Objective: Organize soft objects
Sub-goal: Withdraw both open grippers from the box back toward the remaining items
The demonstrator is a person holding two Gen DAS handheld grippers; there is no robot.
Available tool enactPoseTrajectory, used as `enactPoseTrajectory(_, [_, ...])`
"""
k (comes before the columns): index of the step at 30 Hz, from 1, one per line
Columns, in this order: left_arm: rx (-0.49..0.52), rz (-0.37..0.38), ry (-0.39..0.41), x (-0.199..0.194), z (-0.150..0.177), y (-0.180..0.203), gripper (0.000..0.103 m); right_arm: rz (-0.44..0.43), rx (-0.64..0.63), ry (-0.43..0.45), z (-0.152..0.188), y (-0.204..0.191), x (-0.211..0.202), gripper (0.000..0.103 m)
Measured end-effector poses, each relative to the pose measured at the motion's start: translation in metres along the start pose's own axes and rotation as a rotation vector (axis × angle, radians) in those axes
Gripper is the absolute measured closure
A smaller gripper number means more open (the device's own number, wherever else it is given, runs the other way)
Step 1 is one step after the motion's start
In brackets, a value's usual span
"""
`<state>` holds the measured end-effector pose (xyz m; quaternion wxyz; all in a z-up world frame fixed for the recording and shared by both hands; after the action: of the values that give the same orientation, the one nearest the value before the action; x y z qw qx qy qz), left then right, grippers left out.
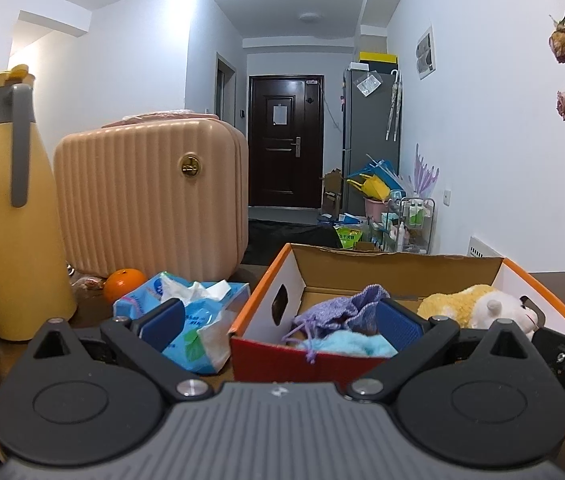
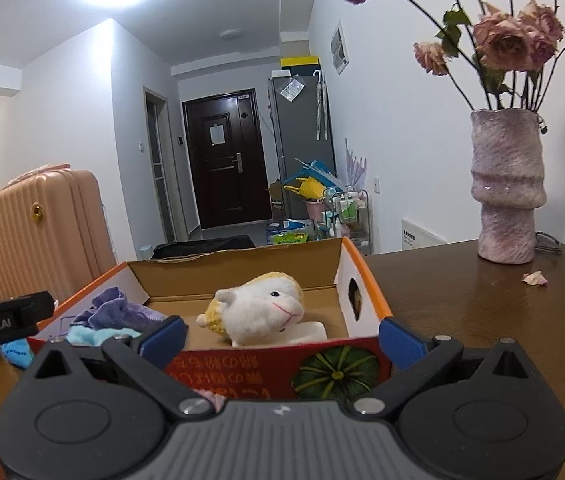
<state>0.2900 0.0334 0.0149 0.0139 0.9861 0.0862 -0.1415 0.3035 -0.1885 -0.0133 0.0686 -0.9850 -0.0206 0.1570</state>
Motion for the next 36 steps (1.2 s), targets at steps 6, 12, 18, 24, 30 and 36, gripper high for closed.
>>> enactPoseTrajectory(6, [-0.002,0.001,-0.003,-0.017,0.004,-0.009,0.0,0.003,-0.008,0.015,0.004,0.005,-0.023,0.0])
enactPoseTrajectory(12, [-0.003,0.0,-0.01,-0.036,0.011,-0.017,0.0,0.002,-0.034,0.025,0.011,0.003,-0.045,0.0])
enactPoseTrajectory(18, [-0.003,0.004,-0.022,-0.054,0.019,-0.024,0.0,-0.01,-0.062,0.027,0.018,0.001,-0.066,0.0])
enactPoseTrajectory(24, [0.004,0.022,-0.037,-0.073,0.027,-0.03,0.0,-0.018,-0.105,0.015,0.027,0.001,-0.087,0.0])
enactPoseTrajectory(30, [0.009,0.042,-0.057,-0.091,0.035,-0.034,0.0,-0.033,-0.129,-0.003,0.035,0.002,-0.106,0.0])
enactPoseTrajectory(36, [0.008,0.06,-0.076,-0.104,0.041,-0.039,0.0,-0.043,-0.141,-0.012,0.041,0.003,-0.121,0.0])
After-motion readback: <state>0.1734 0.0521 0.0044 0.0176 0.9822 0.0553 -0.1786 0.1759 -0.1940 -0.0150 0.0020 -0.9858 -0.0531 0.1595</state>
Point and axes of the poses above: each gripper's, at about its wrist camera, not at the fingertips, and x roughly the way its jaws point, y to its right, z to its underside, the point moved 2 cm from there along x, roughly the way its jaws point
